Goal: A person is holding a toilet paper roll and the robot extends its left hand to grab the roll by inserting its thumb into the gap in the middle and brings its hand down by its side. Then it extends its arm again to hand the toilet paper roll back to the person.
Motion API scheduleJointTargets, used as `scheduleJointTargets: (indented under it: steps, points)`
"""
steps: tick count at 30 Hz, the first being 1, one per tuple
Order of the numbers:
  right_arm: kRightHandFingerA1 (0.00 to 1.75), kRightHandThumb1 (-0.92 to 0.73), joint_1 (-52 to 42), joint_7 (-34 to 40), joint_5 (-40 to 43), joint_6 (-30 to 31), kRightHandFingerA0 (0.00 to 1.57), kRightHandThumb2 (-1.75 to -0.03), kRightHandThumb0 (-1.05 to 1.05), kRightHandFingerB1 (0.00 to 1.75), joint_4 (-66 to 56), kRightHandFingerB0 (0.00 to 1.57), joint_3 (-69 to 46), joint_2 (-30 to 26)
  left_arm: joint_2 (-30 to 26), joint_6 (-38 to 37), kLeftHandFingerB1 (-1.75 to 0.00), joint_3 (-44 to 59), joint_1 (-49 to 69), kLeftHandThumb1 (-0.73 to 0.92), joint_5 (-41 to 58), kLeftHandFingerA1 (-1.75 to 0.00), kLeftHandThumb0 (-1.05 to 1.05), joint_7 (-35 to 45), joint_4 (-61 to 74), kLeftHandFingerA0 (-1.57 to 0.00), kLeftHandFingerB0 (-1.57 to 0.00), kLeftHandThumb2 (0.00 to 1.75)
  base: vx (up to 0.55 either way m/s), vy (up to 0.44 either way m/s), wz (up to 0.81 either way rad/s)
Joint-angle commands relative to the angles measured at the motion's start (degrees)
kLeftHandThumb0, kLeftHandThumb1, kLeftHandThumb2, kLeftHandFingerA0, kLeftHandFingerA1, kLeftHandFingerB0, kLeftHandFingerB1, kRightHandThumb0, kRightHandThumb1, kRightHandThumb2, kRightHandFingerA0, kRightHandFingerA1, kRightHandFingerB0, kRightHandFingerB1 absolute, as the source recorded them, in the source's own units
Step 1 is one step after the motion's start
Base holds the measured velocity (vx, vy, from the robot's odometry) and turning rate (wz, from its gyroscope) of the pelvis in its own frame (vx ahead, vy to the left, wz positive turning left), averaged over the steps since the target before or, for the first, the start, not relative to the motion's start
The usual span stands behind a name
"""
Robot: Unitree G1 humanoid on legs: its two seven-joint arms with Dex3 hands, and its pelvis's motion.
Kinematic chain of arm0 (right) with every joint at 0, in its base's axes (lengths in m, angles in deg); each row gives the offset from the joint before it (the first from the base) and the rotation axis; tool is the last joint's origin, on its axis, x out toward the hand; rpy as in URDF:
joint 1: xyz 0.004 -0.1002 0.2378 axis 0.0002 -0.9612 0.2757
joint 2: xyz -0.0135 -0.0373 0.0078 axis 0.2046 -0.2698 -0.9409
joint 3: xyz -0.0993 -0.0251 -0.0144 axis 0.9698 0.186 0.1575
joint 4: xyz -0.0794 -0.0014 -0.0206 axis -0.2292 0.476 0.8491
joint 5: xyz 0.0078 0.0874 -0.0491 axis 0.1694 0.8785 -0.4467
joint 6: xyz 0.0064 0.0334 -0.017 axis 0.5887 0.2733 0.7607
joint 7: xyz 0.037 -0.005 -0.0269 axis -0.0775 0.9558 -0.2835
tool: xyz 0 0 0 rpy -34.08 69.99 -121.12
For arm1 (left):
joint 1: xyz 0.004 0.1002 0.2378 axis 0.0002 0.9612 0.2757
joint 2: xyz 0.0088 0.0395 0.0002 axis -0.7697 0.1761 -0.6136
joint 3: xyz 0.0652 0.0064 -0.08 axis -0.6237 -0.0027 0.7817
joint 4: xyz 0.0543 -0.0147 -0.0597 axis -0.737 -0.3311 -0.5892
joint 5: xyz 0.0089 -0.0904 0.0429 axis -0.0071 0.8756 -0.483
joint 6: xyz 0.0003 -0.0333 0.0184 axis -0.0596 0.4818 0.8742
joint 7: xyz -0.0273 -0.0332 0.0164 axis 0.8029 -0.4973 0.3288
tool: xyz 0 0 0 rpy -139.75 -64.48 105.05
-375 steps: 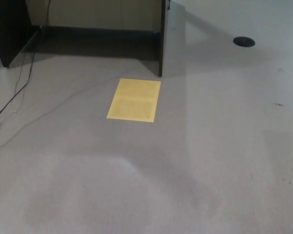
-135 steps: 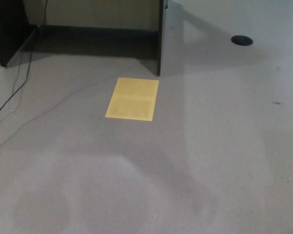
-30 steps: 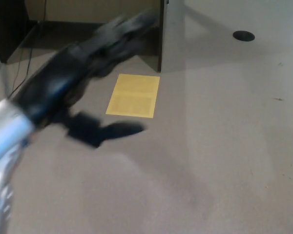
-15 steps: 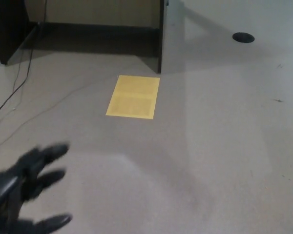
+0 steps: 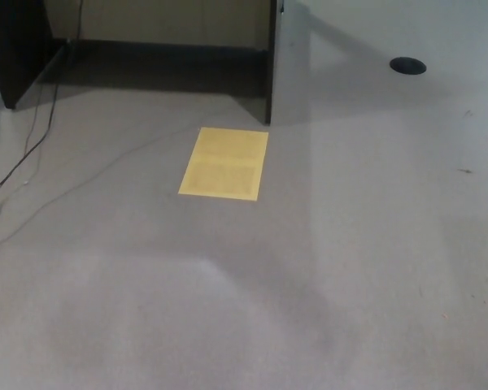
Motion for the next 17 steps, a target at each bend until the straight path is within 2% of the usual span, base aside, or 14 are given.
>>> scheduleJointTargets:
  steps: [1, 3, 4, 5, 6, 8, 9, 17]
  points:
    - [0.72, -0.69, 0.1, 1.0, 0.2, 0.6, 0.67, -0.60, -0.38, 0.34, 1.1, 0.35, -1.0, -1.3, -2.9, -17.9, -0.36, -0.7, -3.4, 0.41, -6.6, -0.40, -0.37, -13.2, -15.9, -0.33, -0.26, 0.61, 0.00, 0.000, 0.00]
    - [0.76, -0.70, 0.3, 1.1, 0.3, 0.3, 0.68, -0.60, -0.38, 0.34, 1.1, 0.36, -1.2, -1.4, -3.5, -18.6, -0.31, -1.3, -4.2, 0.46, -7.1, -0.36, -0.31, -14.0, -17.3, -0.38, -0.28, 0.54, 0.00, 0.000, 0.00]
    - [0.76, -0.56, -0.2, 1.2, 0.2, 0.2, 0.65, -0.86, -0.44, 0.48, 1.1, 0.27, -1.2, -1.8, -3.8, -19.3, -0.31, -2.4, -4.1, 0.46, -8.4, -0.37, -0.33, -15.0, -18.4, -0.39, -0.28, 0.54, 0.00, 0.000, 0.00]
    - [0.77, -0.55, -0.3, 1.2, 0.1, 0.2, 0.66, -0.85, -0.44, 0.48, 1.1, 0.28, -1.1, -1.8, -4.0, -19.7, -0.31, -2.7, -4.2, 0.46, -8.6, -0.37, -0.31, -15.2, -18.8, -0.38, -0.29, 0.54, 0.00, 0.000, 0.00]
    - [0.75, -0.70, -0.2, 1.3, 0.0, 0.2, 0.66, -0.60, -0.37, 0.34, 1.1, 0.34, -1.1, -1.8, -4.2, -20.3, -0.31, -3.1, -4.1, 0.45, -8.6, -0.37, -0.29, -15.2, -19.1, -0.39, -0.30, 0.53, 0.00, 0.000, 0.00]
    - [0.72, -0.68, -0.4, 1.5, -0.1, 0.4, 0.64, -0.60, -0.38, 0.34, 1.1, 0.33, -1.0, -1.8, -4.1, -21.1, -0.31, -3.7, -3.9, 0.46, -8.5, -0.37, -0.29, -15.5, -19.5, -0.40, -0.30, 0.53, 0.00, 0.000, 0.00]
    - [0.71, -0.69, -0.3, 1.5, 0.0, 0.6, 0.65, -0.60, -0.38, 0.33, 1.2, 0.31, -1.2, -1.7, -4.3, -21.3, -0.37, -3.9, -4.0, 0.39, -8.5, -0.42, -0.36, -15.8, -20.1, -0.36, -0.28, 0.62, 0.00, 0.000, 0.00]
    - [0.75, -0.70, 0.1, 1.1, 0.1, 0.7, 0.66, -0.61, -0.37, 0.33, 1.0, 0.31, -1.5, -1.9, -4.6, -24.7, -0.38, -4.9, -5.4, 0.40, -7.8, -0.42, -0.35, -17.9, -24.3, -0.37, -0.30, 0.62, 0.00, 0.000, 0.00]
